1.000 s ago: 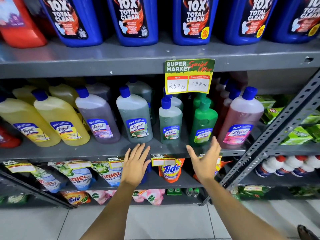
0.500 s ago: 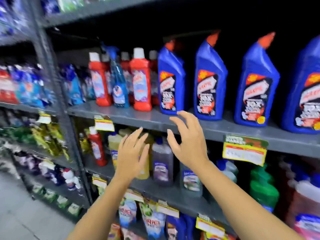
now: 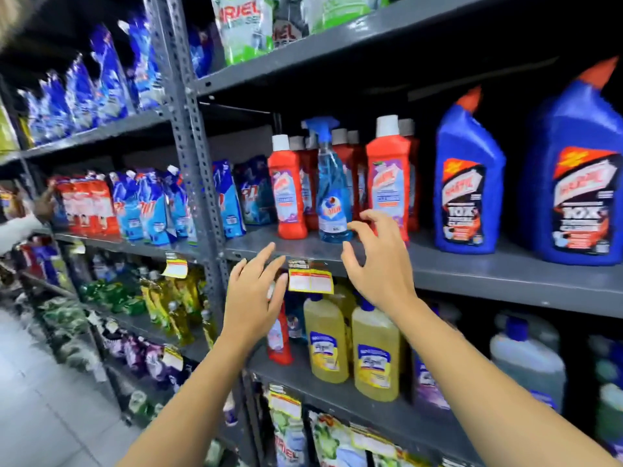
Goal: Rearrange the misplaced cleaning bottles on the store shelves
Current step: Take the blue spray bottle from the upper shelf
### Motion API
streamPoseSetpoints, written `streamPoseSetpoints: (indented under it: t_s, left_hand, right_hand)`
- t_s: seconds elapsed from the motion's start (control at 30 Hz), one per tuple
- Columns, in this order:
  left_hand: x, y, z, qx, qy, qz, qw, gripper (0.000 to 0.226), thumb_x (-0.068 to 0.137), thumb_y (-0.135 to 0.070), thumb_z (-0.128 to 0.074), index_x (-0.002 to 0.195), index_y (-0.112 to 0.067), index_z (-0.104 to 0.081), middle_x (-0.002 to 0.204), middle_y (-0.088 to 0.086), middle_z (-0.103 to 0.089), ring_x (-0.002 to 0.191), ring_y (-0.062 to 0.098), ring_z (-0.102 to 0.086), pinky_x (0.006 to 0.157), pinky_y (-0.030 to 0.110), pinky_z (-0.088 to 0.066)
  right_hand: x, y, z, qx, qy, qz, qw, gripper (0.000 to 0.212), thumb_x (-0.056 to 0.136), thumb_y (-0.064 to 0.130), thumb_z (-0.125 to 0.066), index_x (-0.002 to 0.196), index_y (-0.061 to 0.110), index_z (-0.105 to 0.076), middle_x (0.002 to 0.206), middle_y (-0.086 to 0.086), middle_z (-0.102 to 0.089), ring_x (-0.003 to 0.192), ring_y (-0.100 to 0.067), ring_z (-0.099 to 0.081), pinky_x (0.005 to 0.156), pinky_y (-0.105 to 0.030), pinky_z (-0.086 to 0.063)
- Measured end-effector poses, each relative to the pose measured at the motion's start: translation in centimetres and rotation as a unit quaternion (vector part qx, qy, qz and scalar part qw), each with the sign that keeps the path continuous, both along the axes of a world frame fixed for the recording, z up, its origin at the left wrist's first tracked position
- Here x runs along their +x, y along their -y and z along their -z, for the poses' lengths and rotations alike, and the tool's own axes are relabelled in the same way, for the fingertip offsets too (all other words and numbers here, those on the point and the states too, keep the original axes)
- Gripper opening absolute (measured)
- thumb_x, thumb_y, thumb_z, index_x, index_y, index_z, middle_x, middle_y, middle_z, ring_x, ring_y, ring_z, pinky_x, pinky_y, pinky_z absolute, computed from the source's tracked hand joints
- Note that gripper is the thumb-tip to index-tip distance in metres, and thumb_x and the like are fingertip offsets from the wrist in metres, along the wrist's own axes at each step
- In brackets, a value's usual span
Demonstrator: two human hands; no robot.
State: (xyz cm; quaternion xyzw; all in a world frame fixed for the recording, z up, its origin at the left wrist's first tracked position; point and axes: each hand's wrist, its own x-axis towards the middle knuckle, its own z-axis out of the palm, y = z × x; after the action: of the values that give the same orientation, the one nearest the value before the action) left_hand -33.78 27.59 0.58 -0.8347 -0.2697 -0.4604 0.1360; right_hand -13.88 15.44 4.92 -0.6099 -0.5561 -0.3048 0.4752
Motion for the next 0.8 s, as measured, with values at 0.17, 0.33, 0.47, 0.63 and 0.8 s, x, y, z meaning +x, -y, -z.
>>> streamPoseSetpoints:
  t_s: [0.17, 0.33, 0.47, 0.63, 0.8]
  left_hand:
    - [-1.3, -5.6, 0.5, -0.021, 0.0, 0.001, 1.0, 0.039, 0.098, -0.032, -0.041, 0.126, -0.012, -0.061, 0.146, 0.005, -0.046, 0.126, 0.02, -0.047, 0.107, 0.045, -0.031]
    - [-0.8, -9.8, 0.8, -0.015, -0.002, 0.004, 1.0, 0.04, 0.098, -0.031, -0.042, 0.126, -0.011, -0.06, 0.144, 0.007, -0.047, 0.124, 0.021, -0.049, 0.105, 0.043, -0.034]
    - [-0.1, -12.1, 0.3, 0.005, 0.017, 0.045, 0.999, 0.039, 0.098, -0.031, -0.042, 0.124, -0.009, -0.063, 0.142, 0.009, -0.049, 0.121, 0.024, -0.052, 0.104, 0.047, -0.036]
    - [2.4, -14.7, -0.6, 0.013, 0.02, 0.093, 0.995, 0.039, 0.099, -0.031, -0.042, 0.126, -0.01, -0.06, 0.142, 0.009, -0.049, 0.123, 0.024, -0.05, 0.108, 0.046, -0.031]
    - [3.8, -17.8, 0.4, 0.017, 0.002, 0.144, 0.989, 0.045, 0.099, -0.039, -0.038, 0.128, -0.013, -0.06, 0.144, 0.005, -0.048, 0.132, 0.021, -0.043, 0.111, 0.045, -0.027]
  right_hand:
    - [-1.8, -5.0, 0.1, -0.01, 0.016, 0.0, 1.0, 0.03, 0.086, 0.022, -0.063, 0.112, 0.006, -0.066, 0.125, -0.014, -0.058, 0.12, -0.029, -0.052, 0.094, -0.041, -0.049]
    - [-1.4, -8.6, -0.6, -0.027, 0.022, 0.004, 0.999, 0.029, 0.084, 0.02, -0.063, 0.11, 0.007, -0.066, 0.125, -0.013, -0.058, 0.117, -0.03, -0.053, 0.091, -0.042, -0.051]
    - [-0.8, -10.5, -1.1, -0.022, 0.01, 0.02, 1.0, 0.029, 0.083, 0.018, -0.062, 0.109, 0.006, -0.068, 0.124, -0.011, -0.058, 0.114, -0.029, -0.054, 0.089, -0.041, -0.051]
    - [-0.2, -12.5, -2.0, -0.019, -0.005, 0.082, 0.996, 0.027, 0.08, 0.019, -0.06, 0.104, 0.007, -0.068, 0.116, -0.01, -0.059, 0.106, -0.031, -0.057, 0.086, -0.04, -0.051]
    - [0.0, -14.9, -4.8, -0.029, -0.09, 0.16, 0.983, 0.042, 0.085, 0.023, -0.06, 0.125, 0.009, -0.056, 0.124, -0.011, -0.051, 0.11, -0.03, -0.051, 0.085, -0.043, -0.049]
